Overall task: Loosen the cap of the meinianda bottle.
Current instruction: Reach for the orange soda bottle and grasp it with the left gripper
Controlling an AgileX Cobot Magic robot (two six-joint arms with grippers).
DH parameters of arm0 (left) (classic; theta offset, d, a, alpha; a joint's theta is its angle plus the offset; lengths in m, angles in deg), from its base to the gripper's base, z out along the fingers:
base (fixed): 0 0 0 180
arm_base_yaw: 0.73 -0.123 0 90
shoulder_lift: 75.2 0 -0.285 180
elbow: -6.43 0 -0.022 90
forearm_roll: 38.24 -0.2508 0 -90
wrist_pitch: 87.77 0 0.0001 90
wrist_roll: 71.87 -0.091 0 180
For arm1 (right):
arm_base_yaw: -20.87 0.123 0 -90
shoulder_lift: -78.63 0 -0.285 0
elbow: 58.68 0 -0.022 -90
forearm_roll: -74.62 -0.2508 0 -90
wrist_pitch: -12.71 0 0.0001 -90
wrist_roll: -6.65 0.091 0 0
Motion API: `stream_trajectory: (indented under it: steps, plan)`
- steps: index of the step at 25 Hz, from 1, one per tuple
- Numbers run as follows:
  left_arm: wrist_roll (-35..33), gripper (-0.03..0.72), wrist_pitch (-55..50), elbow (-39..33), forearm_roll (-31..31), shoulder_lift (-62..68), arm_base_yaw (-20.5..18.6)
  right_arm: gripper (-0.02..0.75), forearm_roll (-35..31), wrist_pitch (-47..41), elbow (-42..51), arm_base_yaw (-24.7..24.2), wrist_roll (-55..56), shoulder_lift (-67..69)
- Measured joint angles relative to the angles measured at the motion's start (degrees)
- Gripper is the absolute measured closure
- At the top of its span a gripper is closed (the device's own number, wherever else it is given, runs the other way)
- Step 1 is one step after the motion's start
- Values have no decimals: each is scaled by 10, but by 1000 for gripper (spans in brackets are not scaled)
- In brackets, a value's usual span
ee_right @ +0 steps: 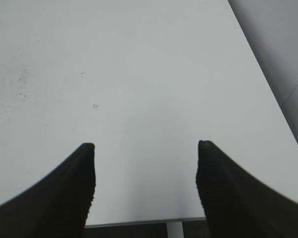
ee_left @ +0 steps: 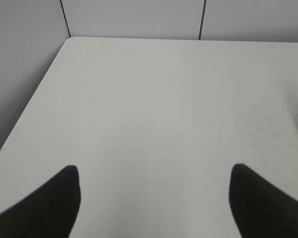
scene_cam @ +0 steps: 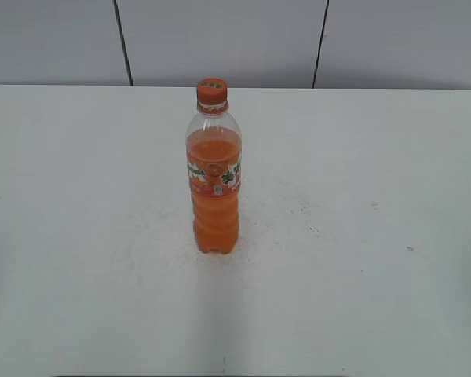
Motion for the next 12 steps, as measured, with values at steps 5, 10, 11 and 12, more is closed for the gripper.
stream_trajectory:
  steps: [5,10,11,12]
  plan:
    - [0,127,0,0,0,0,0,257,0,0,0,0,0,0]
    - [0,127,0,0,0,0,0,257,0,0,0,0,0,0]
    - [0,127,0,0,0,0,0,257,0,0,0,0,0,0]
    - [0,127,0,0,0,0,0,257,0,0,0,0,0,0]
